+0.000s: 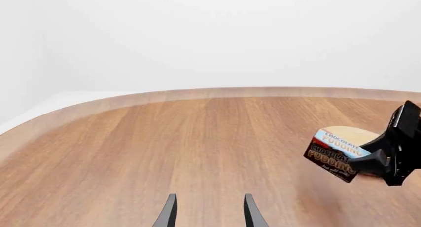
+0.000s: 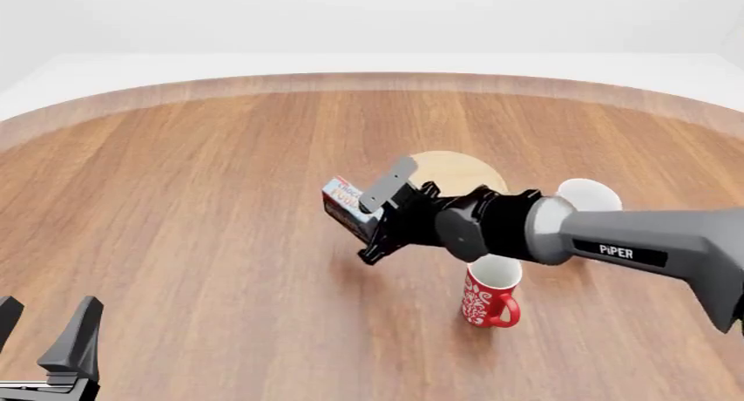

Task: Put the chocolate pudding to the left of the plate.

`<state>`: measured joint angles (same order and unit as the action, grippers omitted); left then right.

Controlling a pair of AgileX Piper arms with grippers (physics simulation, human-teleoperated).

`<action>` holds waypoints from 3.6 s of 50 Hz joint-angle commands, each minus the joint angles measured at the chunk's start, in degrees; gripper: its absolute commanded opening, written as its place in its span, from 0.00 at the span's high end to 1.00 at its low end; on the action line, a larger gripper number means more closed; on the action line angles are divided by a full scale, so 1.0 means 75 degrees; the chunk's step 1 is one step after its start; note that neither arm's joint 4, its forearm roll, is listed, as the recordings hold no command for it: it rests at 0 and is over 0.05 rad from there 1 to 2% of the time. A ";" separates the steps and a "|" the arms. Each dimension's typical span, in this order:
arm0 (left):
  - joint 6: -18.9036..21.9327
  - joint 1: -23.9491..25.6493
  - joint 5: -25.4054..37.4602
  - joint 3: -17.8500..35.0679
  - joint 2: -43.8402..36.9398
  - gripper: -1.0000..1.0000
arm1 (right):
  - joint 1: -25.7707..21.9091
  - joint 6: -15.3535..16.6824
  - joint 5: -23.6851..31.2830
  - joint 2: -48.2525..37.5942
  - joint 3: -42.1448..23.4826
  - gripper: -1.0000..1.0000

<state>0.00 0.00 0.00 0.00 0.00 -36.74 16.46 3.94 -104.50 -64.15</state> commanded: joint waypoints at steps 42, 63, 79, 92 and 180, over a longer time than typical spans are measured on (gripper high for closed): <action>0.0000 0.0000 0.0000 0.0000 0.0000 0.00 | 0.0918 0.0210 0.2010 -0.0871 -0.3649 1.00; 0.0000 0.0000 0.0000 0.0000 0.0000 0.00 | 0.0973 0.0433 0.3089 -0.2645 -0.5830 1.00; 0.0000 0.0000 0.0000 0.0000 0.0000 0.00 | 0.0893 0.0307 0.3772 -0.3462 -0.6873 1.00; 0.0000 0.0000 0.0000 0.0000 0.0000 0.00 | 0.0856 -0.0032 0.4783 -0.4133 -0.7986 1.00; 0.0000 0.0000 0.0000 0.0000 0.0000 0.00 | 0.0822 0.0182 0.6911 -0.5353 -1.0390 0.00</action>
<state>0.00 0.00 0.00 0.00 0.00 -30.70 17.77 57.45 -146.91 -145.44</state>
